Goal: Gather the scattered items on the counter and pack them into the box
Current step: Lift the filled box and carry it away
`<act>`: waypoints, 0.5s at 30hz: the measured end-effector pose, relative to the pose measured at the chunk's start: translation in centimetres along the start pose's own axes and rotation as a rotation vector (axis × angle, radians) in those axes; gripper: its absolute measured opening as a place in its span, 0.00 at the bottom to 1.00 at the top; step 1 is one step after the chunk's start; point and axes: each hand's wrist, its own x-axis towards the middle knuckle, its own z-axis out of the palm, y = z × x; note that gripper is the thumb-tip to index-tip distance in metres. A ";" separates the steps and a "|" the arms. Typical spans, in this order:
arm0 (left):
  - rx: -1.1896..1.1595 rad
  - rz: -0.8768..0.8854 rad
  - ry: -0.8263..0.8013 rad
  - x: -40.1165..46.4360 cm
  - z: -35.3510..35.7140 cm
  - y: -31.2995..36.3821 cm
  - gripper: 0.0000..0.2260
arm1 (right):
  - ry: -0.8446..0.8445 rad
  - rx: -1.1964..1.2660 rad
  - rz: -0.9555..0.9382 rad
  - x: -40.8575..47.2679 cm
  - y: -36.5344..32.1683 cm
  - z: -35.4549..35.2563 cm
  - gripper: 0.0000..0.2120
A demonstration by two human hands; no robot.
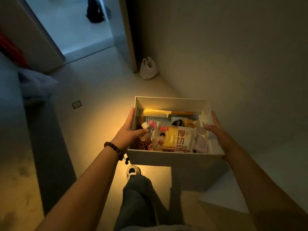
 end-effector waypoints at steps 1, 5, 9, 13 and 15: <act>0.033 0.004 -0.035 2.3 -1.1 0.7 0.42 | 0.050 -0.001 -0.007 1.5 -0.5 0.7 0.26; 0.087 -0.045 -0.180 11.2 -4.4 3.9 0.42 | 0.223 -0.008 -0.026 6.4 -2.8 3.1 0.32; 0.127 -0.091 -0.329 18.3 -5.3 7.2 0.42 | 0.290 0.167 -0.031 8.7 -3.8 3.6 0.35; 0.174 -0.105 -0.456 24.1 -3.1 9.4 0.43 | 0.455 0.093 -0.047 9.8 -4.9 2.7 0.36; 0.206 -0.091 -0.505 26.6 -1.3 9.8 0.42 | 0.516 0.172 -0.056 10.5 -4.9 1.4 0.35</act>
